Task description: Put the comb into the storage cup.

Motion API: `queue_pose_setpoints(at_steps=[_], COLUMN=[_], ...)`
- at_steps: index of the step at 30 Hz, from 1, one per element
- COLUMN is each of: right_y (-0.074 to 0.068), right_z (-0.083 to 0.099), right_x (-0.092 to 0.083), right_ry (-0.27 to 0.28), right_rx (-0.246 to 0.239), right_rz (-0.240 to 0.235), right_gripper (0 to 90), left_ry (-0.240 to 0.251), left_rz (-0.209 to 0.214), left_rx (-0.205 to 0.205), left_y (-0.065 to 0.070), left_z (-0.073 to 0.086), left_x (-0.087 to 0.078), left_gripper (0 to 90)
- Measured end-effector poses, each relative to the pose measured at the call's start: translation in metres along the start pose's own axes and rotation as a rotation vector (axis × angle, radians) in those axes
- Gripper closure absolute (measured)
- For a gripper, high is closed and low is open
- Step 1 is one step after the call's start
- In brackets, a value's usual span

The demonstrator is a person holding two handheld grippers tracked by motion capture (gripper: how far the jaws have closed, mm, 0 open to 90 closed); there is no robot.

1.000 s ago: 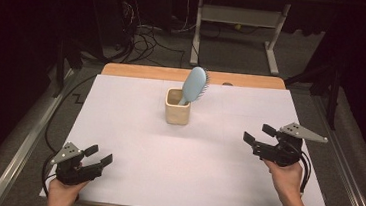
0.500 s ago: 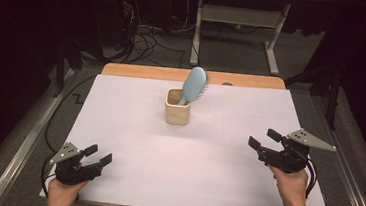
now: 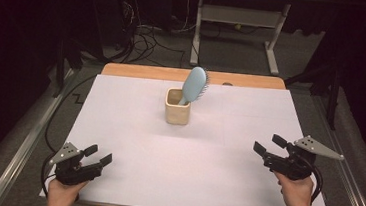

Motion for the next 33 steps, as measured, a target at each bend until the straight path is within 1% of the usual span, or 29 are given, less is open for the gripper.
queue_pose_setpoints(at_steps=[10, 19, 23, 27, 33], right_y=[0.001, 0.001, 0.001, 0.001, 0.0], right_z=[0.007, 0.015, 0.018, 0.024, 0.034], right_x=[-0.011, -0.019, -0.022, -0.024, -0.027], right_ry=[0.018, 0.023, 0.029, 0.023, 0.017], right_rx=[0.016, 0.015, 0.016, 0.013, 0.024], right_rz=[0.002, 0.011, 0.014, 0.019, 0.019], right_gripper=[21.5, 21.6, 21.6, 21.7, 21.9], left_ry=[0.0, 0.002, 0.011, 0.01, 0.01], left_rz=[0.003, 0.005, 0.008, 0.009, 0.01], left_rx=[-0.003, -0.003, -0.006, -0.006, -0.003], left_y=[0.0, 0.0, 0.001, 0.001, 0.001], left_z=[0.0, 0.0, -0.001, -0.001, -0.001], left_x=[0.0, 0.0, -0.001, -0.001, -0.001], left_gripper=[30.4, 30.2, 30.0, 30.1, 30.1])
Point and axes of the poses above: each handheld gripper's, and its own axes: x roughly forward along the jaws, z roughly out of its underside, y roughly to its right, the point moved 7 cm from there along x, roughly forward along the jaws, and after that the axes turned 1 degree about -y, right-handed, at the moved point
